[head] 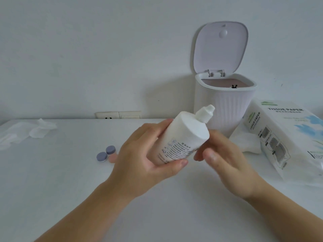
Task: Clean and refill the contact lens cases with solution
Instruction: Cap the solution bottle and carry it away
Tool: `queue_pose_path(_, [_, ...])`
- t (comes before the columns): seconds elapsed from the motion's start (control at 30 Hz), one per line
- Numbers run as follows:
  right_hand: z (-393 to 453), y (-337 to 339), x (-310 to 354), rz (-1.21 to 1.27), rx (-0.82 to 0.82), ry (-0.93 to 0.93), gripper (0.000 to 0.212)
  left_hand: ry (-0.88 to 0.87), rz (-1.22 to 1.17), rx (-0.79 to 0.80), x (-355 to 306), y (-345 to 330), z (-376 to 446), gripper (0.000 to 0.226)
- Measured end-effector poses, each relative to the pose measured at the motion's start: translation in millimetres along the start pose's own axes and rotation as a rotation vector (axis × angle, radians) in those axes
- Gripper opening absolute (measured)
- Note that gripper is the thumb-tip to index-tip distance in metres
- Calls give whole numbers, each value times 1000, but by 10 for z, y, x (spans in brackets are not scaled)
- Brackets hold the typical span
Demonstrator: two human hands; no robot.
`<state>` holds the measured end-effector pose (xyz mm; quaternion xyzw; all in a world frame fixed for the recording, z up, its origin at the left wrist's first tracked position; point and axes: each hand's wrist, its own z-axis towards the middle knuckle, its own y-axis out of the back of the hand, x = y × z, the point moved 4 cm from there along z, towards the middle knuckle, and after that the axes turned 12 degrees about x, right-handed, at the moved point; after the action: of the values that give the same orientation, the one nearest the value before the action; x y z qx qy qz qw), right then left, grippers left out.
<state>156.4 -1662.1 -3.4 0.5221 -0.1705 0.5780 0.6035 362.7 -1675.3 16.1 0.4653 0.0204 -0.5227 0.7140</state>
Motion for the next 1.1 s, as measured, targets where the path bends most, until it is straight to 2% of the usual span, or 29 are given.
queue_pose_path(0.07, [-2,-60,-10,-25,109,-44,51,55,-27,40,-7,-13,-1,68])
queue_pose_path(0.13, [-5,-90,-1,-18,136,-73,63,119,-165,108,-13,-59,6,60])
queue_pose_path(0.27, [-2,-129,66,59,149,-53,61,174,-502,211,-25,-180,5,53])
queue_pose_path(0.37, [10,-143,54,109,150,-76,60,241,-647,272,22,-260,-28,55])
queue_pose_path(0.5, [7,-128,34,101,125,-90,51,248,-498,292,46,-234,-57,54])
queue_pose_path(0.63, [19,-53,-61,185,38,-113,52,302,-385,171,174,-133,-101,65])
queue_pose_path(0.77, [2,-59,-170,245,21,-142,56,254,-256,126,190,-126,-134,54])
queue_pose_path(0.87, [32,-73,-202,264,19,-170,50,223,-190,102,210,-112,-126,46])
queue_pose_path(1.1, [37,-91,-234,323,-41,-347,47,371,-260,90,310,-72,-79,27])
